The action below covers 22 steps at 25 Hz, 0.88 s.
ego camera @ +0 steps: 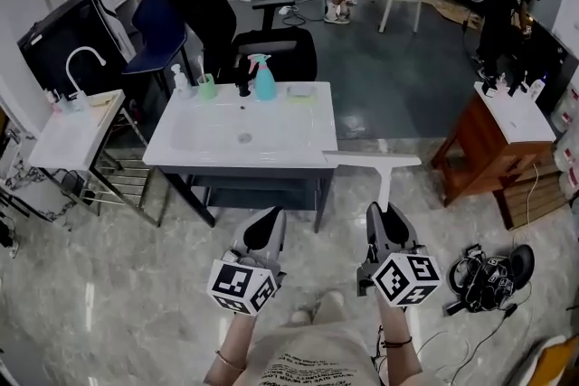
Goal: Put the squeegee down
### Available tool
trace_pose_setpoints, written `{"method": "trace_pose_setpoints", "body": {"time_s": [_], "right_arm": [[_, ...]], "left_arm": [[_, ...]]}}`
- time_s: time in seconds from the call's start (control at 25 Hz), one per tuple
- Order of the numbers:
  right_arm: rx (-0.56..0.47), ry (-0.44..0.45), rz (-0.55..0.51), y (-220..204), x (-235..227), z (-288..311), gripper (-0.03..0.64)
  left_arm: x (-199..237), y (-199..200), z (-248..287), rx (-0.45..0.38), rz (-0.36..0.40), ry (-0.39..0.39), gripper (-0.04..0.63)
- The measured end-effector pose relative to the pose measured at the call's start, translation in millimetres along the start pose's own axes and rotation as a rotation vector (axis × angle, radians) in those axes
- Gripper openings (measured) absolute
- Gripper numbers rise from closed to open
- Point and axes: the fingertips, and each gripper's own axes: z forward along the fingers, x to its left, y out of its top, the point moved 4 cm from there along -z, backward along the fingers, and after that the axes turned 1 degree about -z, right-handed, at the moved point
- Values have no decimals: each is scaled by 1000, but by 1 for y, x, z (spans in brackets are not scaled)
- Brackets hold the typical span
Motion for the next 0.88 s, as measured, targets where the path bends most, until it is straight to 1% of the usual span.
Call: {"method": "trace_pose_setpoints", "body": {"time_s": [0.16,0.4,0.64,0.88], "right_arm": [[22,-8,-5,-2,-3,13,92],[34,-8,-1,-5,-14,42,92],[47,-10,7,-3,-34,91,92],[89,-2,10,0,-53,153,92]], "left_arm": [[7,-1,9,10,14,4,21],[23,-7,36,7,7,9,21],[48,-9,77,7,-3,31,23],[78,-11,124,25,-29,67,23]]}}
